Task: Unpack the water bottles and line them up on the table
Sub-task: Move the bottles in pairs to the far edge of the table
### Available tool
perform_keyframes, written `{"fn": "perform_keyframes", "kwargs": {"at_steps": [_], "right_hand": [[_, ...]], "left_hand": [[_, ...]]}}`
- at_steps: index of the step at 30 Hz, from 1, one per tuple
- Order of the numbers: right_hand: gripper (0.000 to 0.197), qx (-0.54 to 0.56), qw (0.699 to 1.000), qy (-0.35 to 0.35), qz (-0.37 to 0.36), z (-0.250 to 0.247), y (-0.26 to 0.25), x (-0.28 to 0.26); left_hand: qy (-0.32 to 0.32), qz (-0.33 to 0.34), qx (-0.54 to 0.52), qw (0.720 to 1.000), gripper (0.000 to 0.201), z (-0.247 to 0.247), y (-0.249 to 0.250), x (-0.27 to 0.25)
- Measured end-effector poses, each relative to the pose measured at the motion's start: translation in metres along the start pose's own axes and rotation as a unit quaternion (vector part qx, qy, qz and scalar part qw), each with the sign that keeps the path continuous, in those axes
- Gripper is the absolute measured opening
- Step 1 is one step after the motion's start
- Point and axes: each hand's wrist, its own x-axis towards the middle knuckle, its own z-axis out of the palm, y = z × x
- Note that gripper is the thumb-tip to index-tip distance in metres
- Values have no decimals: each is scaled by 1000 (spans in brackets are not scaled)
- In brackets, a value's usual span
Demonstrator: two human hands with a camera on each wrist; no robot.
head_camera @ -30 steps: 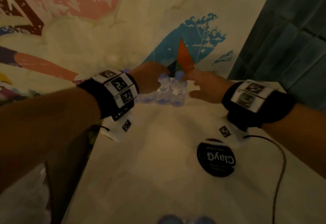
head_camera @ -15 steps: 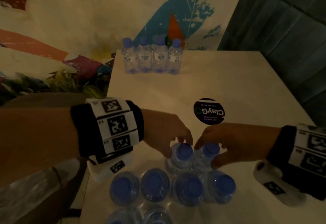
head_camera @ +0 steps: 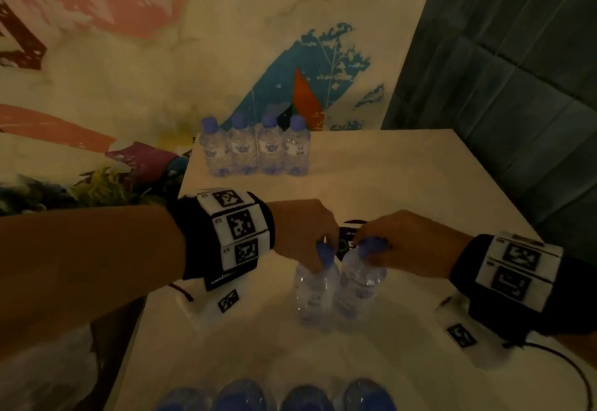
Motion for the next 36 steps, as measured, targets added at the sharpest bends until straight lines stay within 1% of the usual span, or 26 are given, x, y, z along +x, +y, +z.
{"fn": "perform_keyframes", "kwargs": {"at_steps": [1,2,4,8,11,13,15,19,21,24,27,30,32,34,36], "right_hand": [[16,5,1000,18,10,-8,10,8],[23,-3,999,35,19,-16,21,19],[33,-23,997,67,33,-33,41,42],[37,-50,991,117,47,-69,74,92],[39,-51,986,148,65,-91,91,125],[39,-54,983,160,74,-100,100,144],[35,-60,981,172,70,-105,108,162],[29,-48,983,170,52,-105,118,191],[26,-40,982,177,42,-105,121,201],[27,-30,980,195,40,-104,124,207],[34,5,977,208,48,-101,126,203],[37,21,976,214,40,-95,119,192],[42,19,975,220,40,-90,114,180],[49,7,974,223,36,-84,107,162],[51,-2,975,222,14,-75,91,140]], "left_hand": [[15,-7,1,1000,31,-10,-4,9],[35,-18,9,999,32,-20,-8,20],[72,-50,8,996,33,-42,-20,43],[160,-103,17,982,29,-69,-53,96],[212,-170,5,962,26,-86,-71,128],[229,-182,1,956,22,-93,-83,146],[247,-205,0,947,18,-97,-96,161],[244,-225,21,943,28,-106,-109,176],[238,-238,31,941,31,-109,-115,178],[239,-245,30,939,16,-109,-120,179],[238,-236,38,942,12,-107,-114,172],[235,-216,9,948,18,-104,-102,152],[246,-208,-16,946,24,-99,-94,130],[258,-208,-35,943,32,-90,-81,99],[245,-204,-60,946,38,-77,-67,60]]}}
